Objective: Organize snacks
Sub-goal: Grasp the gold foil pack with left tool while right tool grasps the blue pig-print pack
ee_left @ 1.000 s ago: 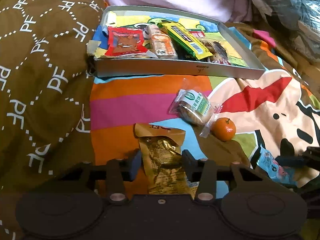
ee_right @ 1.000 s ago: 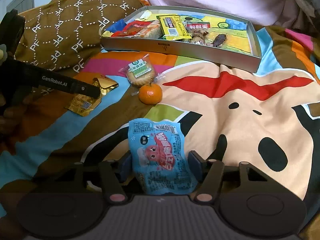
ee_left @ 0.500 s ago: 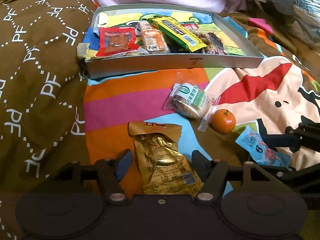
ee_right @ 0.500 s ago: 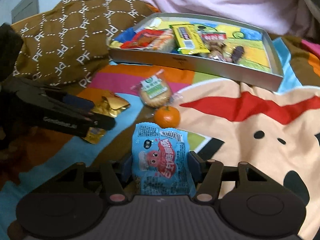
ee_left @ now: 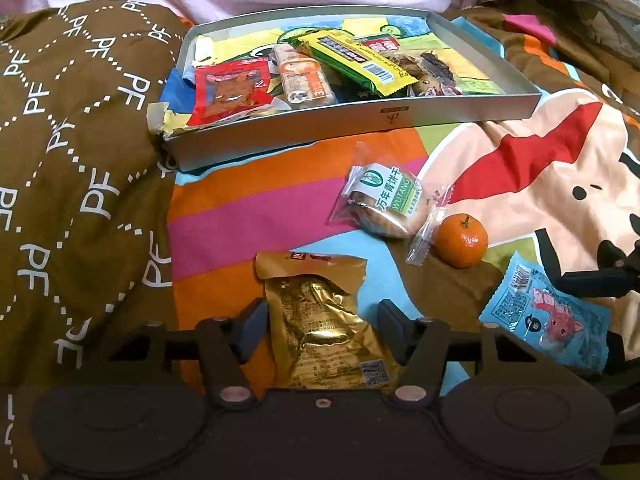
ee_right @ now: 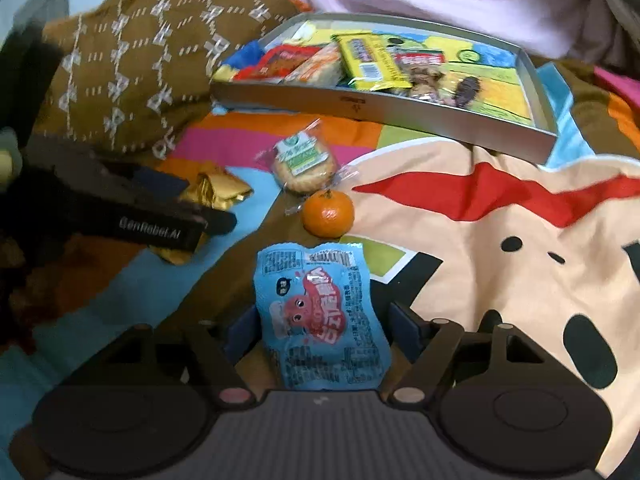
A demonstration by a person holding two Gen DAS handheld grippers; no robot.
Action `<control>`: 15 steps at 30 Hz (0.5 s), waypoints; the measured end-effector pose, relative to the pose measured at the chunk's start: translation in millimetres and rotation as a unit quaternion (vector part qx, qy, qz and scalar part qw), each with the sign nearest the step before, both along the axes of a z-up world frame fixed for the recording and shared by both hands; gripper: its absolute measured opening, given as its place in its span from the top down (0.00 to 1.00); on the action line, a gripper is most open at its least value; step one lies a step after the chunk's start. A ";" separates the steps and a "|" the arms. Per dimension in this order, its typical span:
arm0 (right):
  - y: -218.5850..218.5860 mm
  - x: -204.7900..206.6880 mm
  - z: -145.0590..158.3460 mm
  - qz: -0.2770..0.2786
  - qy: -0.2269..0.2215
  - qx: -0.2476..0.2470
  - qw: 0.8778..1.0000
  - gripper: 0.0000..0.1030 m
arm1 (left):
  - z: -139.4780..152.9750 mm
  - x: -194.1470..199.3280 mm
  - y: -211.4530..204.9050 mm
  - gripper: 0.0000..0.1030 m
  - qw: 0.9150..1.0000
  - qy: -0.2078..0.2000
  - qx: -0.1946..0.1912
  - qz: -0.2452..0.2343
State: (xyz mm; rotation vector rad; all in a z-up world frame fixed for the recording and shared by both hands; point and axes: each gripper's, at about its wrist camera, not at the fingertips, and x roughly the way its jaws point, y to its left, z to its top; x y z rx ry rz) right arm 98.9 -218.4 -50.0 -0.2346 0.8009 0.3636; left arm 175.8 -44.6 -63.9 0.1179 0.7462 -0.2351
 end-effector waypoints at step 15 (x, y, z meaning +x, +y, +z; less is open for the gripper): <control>4.6 -35.7 4.3 -0.004 0.019 0.016 1.000 0.38 | 15.3 -39.3 5.3 0.52 0.996 0.086 -0.033 -0.006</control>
